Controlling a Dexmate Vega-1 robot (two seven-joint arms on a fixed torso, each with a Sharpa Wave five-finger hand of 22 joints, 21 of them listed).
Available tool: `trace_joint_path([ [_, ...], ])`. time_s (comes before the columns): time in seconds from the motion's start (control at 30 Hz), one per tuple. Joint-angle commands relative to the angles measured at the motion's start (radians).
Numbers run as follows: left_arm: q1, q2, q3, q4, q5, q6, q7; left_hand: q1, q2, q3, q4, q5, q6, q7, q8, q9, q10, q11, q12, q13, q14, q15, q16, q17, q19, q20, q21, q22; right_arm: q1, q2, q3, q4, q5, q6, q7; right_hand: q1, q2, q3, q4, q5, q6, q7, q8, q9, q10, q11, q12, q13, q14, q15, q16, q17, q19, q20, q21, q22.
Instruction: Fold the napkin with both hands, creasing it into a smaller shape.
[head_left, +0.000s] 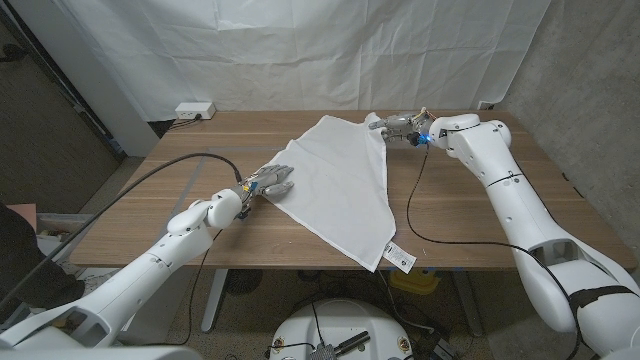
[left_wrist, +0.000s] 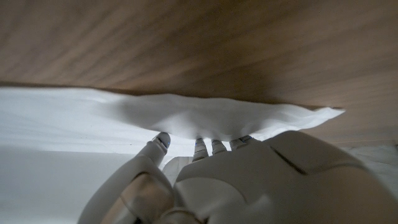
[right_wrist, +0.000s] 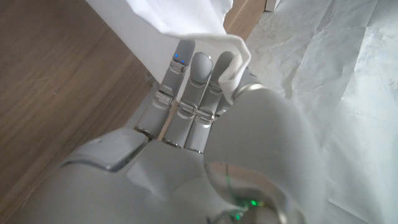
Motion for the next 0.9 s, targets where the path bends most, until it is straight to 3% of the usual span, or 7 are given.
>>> trace_joint_path([
  [0.03,0.029,0.013,-0.026,-0.026,-0.012,-0.029,0.045,-0.003,0.048,0.008,0.001,0.003,-0.004,-0.009,0.002,0.004,0.004,-0.002,0.003,0.002,-0.003,-0.004,0.007,0.005,0.004,0.13,-0.001,0.005,-0.014,0.031,0.009,-0.04,0.018,0.017,-0.014,0.014,-0.001,0.009,0.0,-0.002,0.062,0.068,-0.006,0.001,0.003,0.008,0.005,0.006,0.016,-0.059,-0.002,0.009,-0.004,-0.002,0.008,0.002],
  [0.37,0.074,0.023,-0.063,-0.046,-0.018,-0.096,0.151,-0.005,0.044,0.013,-0.005,0.002,0.031,-0.003,0.014,0.004,0.05,-0.004,0.019,0.002,0.048,0.001,0.02,0.004,0.037,0.139,0.007,0.006,-0.033,0.054,0.025,-0.079,0.039,0.028,-0.02,0.015,-0.003,0.011,0.002,-0.007,0.064,0.068,-0.01,0.0,0.005,0.006,0.003,0.004,0.017,-0.059,-0.006,0.028,-0.007,-0.001,0.02,0.002],
  [0.67,0.084,0.023,-0.071,-0.053,-0.016,-0.102,0.154,-0.006,0.042,0.016,-0.008,0.001,0.043,-0.002,0.015,0.004,0.066,0.001,0.023,0.002,0.065,0.001,0.02,0.004,0.051,0.14,0.01,0.006,-0.027,0.074,0.032,-0.099,0.067,-0.003,-0.008,0.015,-0.004,0.013,0.003,-0.009,0.066,0.069,-0.012,0.0,0.006,0.008,0.002,0.004,0.022,-0.059,-0.009,0.043,-0.011,-0.001,0.029,0.001],
  [0.9,0.085,0.02,-0.073,-0.053,-0.017,-0.101,0.147,-0.006,0.042,0.018,-0.009,0.001,0.042,-0.002,0.013,0.004,0.066,0.001,0.021,0.002,0.067,-0.002,0.018,0.004,0.053,0.139,0.01,0.006,-0.012,0.056,0.008,-0.107,0.062,-0.004,0.027,0.014,-0.004,0.014,0.004,-0.011,0.066,0.071,-0.014,0.0,0.006,0.01,0.0,0.003,0.023,-0.058,-0.012,0.054,-0.013,-0.001,0.037,0.001],
])
